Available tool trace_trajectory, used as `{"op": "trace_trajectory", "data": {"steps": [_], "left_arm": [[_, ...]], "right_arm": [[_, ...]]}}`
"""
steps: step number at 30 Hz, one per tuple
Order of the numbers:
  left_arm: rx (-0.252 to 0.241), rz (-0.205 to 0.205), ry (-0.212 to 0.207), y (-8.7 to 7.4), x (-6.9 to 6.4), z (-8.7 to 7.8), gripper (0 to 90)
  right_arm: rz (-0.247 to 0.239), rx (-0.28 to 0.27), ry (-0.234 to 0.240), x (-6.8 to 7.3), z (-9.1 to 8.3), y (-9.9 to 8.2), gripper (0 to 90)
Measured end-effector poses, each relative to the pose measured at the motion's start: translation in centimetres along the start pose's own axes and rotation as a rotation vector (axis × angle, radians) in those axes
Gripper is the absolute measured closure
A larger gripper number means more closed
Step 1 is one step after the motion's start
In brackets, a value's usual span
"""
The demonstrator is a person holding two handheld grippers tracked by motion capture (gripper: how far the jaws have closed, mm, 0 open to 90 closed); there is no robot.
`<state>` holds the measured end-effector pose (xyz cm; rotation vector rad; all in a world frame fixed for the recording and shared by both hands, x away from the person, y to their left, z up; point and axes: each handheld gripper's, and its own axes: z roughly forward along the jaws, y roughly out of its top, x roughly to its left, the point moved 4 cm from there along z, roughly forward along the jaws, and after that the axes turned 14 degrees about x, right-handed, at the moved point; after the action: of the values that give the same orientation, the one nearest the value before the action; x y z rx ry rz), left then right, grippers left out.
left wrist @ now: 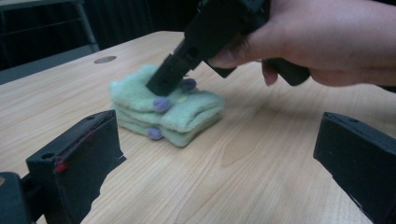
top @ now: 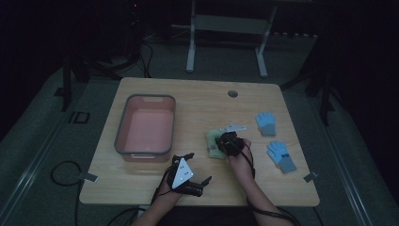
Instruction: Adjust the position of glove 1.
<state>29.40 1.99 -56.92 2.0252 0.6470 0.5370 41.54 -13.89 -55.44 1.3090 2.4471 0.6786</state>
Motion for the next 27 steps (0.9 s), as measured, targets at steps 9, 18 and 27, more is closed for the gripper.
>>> {"op": "trace_trajectory", "data": {"steps": [9,18,27], "left_arm": [[0.025,-0.025,-0.006,0.0,0.1,0.0,0.5],[0.039,-0.016,-0.025,1.6,0.4,-0.2,0.6],[0.115,0.072,-0.115,3.9,-0.1,1.8,4.1]], "right_arm": [[-0.032,-0.034,0.027,-0.7,-2.3,-0.2,63.5],[-0.100,-0.050,0.093,-2.5,-4.1,-0.1,53.4],[-0.152,-0.076,0.148,-4.2,-4.7,0.8,52.5]]}}
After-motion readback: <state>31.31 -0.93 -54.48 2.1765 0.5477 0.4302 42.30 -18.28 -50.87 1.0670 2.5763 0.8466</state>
